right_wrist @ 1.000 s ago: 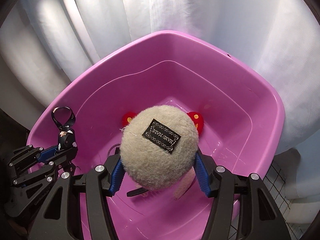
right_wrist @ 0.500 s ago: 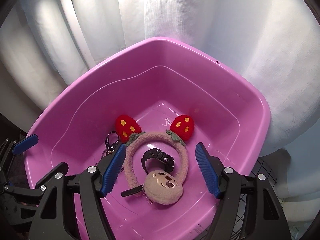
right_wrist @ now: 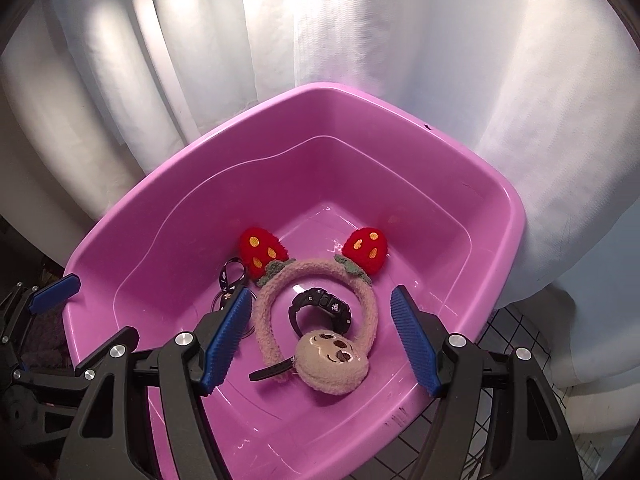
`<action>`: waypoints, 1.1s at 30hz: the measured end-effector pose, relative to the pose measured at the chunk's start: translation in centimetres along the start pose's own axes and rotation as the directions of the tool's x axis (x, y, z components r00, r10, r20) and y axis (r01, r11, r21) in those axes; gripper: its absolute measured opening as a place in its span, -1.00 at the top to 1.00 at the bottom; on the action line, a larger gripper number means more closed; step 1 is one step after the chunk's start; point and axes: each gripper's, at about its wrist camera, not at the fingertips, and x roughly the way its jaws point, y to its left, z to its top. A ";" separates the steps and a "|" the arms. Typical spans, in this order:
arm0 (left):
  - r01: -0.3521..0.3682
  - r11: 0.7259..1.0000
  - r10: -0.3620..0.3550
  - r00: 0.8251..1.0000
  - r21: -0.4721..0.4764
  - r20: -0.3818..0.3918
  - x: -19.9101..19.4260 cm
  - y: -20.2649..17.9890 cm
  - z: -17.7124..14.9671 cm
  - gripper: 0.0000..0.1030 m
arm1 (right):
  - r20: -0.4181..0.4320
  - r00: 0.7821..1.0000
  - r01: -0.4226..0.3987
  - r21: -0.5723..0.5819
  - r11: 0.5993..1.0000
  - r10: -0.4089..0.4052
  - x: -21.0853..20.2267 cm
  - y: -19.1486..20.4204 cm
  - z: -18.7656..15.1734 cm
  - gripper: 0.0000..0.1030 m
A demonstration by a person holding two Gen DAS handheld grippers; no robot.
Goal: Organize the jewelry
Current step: 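Withdraw both grippers from the tub back over the table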
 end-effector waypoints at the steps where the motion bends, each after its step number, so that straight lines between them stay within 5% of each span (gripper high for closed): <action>1: 0.000 1.000 0.000 1.000 0.000 0.002 -0.1 0.0 -0.1 -0.72 | 0.002 1.000 -0.001 -0.001 1.000 0.001 -0.2 0.0 -0.1 -0.34; 16: 0.032 0.998 -0.035 0.997 0.046 0.071 -4.3 -2.1 -1.2 -0.72 | 0.092 0.995 -0.035 0.058 0.998 0.030 -5.3 -1.3 -3.6 -0.34; 21: 0.103 0.991 -0.111 0.989 0.088 0.099 -5.9 -3.6 -1.5 -0.73 | 0.157 0.988 -0.033 0.150 0.988 0.009 -8.4 -4.0 -7.2 -0.34; 28: 0.282 0.937 -0.309 0.945 0.206 0.111 -8.2 -8.2 -2.8 -0.73 | 0.264 0.955 0.032 0.353 0.935 -0.132 -14.7 -9.3 -15.6 -0.35; 33: 0.390 0.857 -0.437 0.896 0.337 0.073 -8.6 -13.1 -4.7 -0.80 | 0.207 0.935 0.130 0.556 0.821 -0.288 -17.6 -13.7 -23.5 -0.40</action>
